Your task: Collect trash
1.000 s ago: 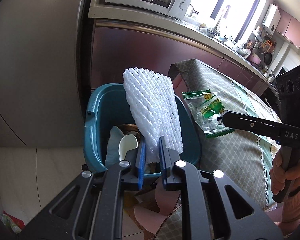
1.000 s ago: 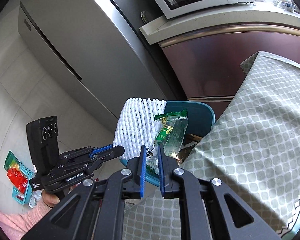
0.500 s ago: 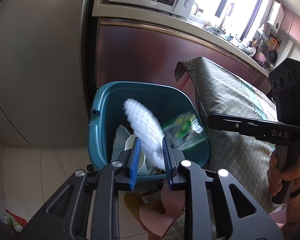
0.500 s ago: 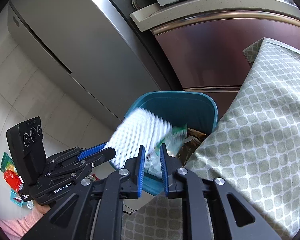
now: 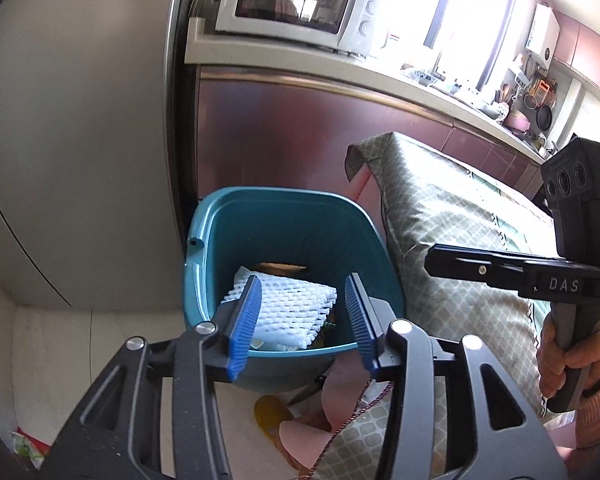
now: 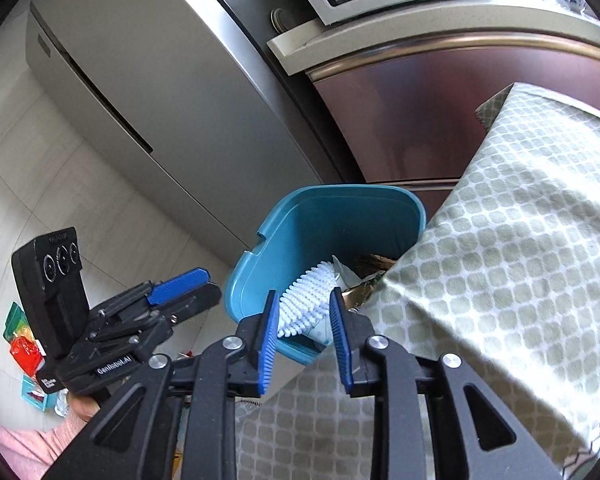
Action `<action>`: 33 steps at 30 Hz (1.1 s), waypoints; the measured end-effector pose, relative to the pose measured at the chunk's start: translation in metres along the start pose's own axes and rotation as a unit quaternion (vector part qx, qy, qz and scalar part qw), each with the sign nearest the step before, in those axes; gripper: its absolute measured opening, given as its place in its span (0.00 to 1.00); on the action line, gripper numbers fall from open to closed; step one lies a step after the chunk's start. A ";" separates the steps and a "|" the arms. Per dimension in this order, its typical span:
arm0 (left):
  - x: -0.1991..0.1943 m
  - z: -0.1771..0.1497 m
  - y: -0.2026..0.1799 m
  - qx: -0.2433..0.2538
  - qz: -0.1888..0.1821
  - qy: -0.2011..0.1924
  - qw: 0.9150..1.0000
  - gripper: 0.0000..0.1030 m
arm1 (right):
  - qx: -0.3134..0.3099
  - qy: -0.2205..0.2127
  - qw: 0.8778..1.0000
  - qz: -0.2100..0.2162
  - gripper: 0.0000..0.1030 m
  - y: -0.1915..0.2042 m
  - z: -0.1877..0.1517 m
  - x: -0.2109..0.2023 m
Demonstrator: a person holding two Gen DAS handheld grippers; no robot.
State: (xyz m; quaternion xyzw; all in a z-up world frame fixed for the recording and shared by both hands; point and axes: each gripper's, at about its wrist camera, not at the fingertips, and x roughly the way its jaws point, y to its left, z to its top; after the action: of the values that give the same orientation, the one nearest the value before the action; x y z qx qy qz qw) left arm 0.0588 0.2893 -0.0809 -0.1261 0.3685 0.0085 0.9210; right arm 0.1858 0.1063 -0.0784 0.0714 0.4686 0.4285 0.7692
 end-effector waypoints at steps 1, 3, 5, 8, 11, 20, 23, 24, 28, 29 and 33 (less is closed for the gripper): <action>-0.003 0.000 -0.002 0.002 0.001 -0.004 1.000 0.47 | -0.002 -0.002 1.000 0.000 0.28 0.001 -0.001 -0.003; -0.007 0.000 -0.004 0.007 0.006 -0.010 1.000 0.58 | -0.007 -0.011 1.000 -0.004 0.35 0.003 -0.005 -0.010; -0.013 -0.001 -0.008 0.013 0.013 -0.018 1.000 0.66 | -0.012 -0.020 1.000 -0.009 0.40 0.005 -0.008 -0.018; -0.022 -0.002 -0.016 0.025 0.019 -0.027 0.999 0.75 | -0.021 -0.035 0.999 -0.020 0.49 0.007 -0.015 -0.031; -0.030 -0.004 -0.023 0.030 0.025 -0.039 0.998 0.89 | -0.027 -0.049 0.998 -0.036 0.55 0.007 -0.023 -0.045; -0.051 -0.017 -0.056 0.053 0.030 -0.062 0.996 0.95 | -0.029 -0.098 0.991 -0.091 0.79 0.003 -0.054 -0.090; -0.058 -0.020 -0.063 0.050 0.026 -0.069 0.996 0.95 | -0.027 -0.123 0.986 -0.108 0.83 0.003 -0.068 -0.106; -0.060 -0.021 -0.066 0.048 0.026 -0.073 0.996 0.95 | -0.025 -0.128 0.985 -0.112 0.86 0.002 -0.072 -0.110; -0.070 -0.025 -0.077 0.045 0.021 -0.087 0.995 0.95 | -0.018 -0.153 0.979 -0.132 0.89 -0.002 -0.089 -0.132; -0.072 -0.026 -0.079 0.046 0.020 -0.089 0.995 0.95 | -0.018 -0.159 0.978 -0.137 0.90 -0.002 -0.093 -0.137; -0.078 -0.027 -0.091 0.051 0.019 -0.098 0.994 0.95 | -0.011 -0.182 0.971 -0.156 0.91 -0.005 -0.108 -0.158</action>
State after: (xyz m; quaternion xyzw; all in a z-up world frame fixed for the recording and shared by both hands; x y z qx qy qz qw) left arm -0.0067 0.2012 -0.0265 -0.0702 0.2783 0.0197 0.9577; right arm 0.0735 -0.0434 -0.0362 0.0655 0.3211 0.2881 0.8998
